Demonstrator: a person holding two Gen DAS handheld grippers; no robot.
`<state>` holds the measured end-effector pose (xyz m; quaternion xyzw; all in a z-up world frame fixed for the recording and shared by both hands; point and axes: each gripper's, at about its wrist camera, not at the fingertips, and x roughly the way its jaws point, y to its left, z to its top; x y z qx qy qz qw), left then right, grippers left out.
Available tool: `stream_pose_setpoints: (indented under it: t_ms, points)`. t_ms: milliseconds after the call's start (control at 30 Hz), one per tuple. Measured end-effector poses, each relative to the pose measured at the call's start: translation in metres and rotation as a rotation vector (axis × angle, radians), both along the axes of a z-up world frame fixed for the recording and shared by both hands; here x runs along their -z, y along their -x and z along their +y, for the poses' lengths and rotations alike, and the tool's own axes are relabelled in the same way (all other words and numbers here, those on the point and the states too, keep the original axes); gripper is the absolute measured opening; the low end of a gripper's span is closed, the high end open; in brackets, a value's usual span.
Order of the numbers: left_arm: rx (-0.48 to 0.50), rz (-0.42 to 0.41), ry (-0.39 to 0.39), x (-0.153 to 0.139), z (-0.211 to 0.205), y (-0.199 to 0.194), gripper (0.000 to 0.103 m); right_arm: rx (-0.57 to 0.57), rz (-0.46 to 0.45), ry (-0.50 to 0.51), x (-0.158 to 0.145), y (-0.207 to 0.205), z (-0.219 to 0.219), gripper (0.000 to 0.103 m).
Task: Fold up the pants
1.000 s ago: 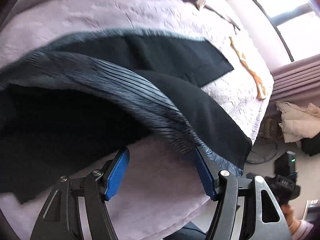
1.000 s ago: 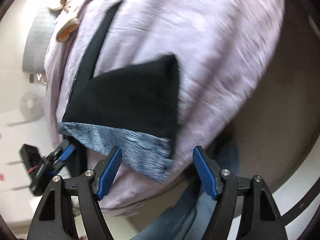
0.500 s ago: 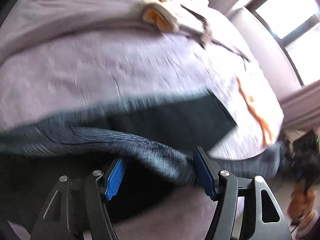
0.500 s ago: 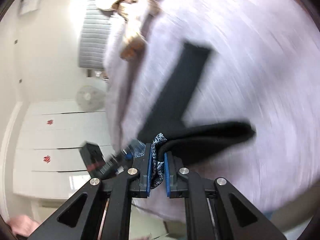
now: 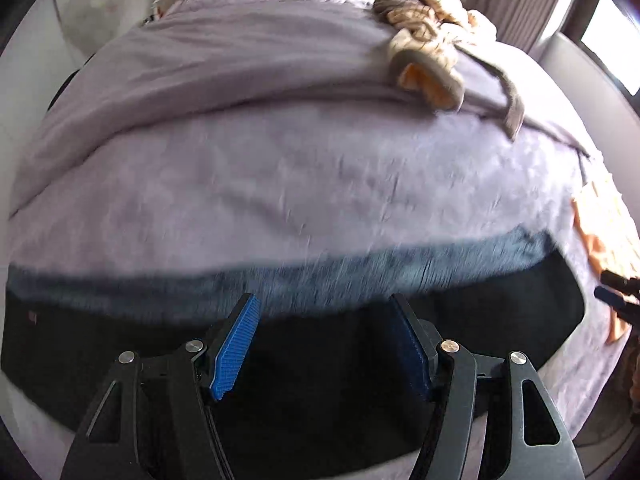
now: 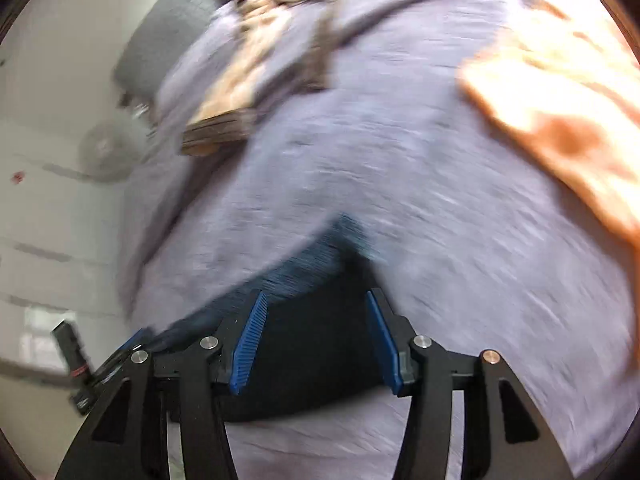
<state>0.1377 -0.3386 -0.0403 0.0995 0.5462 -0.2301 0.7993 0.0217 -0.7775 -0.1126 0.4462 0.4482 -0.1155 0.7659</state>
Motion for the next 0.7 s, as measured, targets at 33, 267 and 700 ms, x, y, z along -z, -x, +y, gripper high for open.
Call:
stream_pose_setpoints:
  t_ms: [33, 267, 700]
  points:
    - [-0.004, 0.011, -0.009, 0.005, 0.003, 0.006, 0.067, 0.019, 0.022, -0.003, 0.009, 0.009, 0.001, 0.053]
    - [-0.042, 0.057, -0.039, 0.024, 0.002, 0.025, 0.067, 0.015, 0.003, -0.139, 0.051, 0.014, -0.002, 0.017]
    - [-0.092, 0.035, -0.141, 0.011, 0.065, 0.019, 0.068, -0.161, 0.056, 0.134, 0.004, -0.018, -0.009, 0.032]
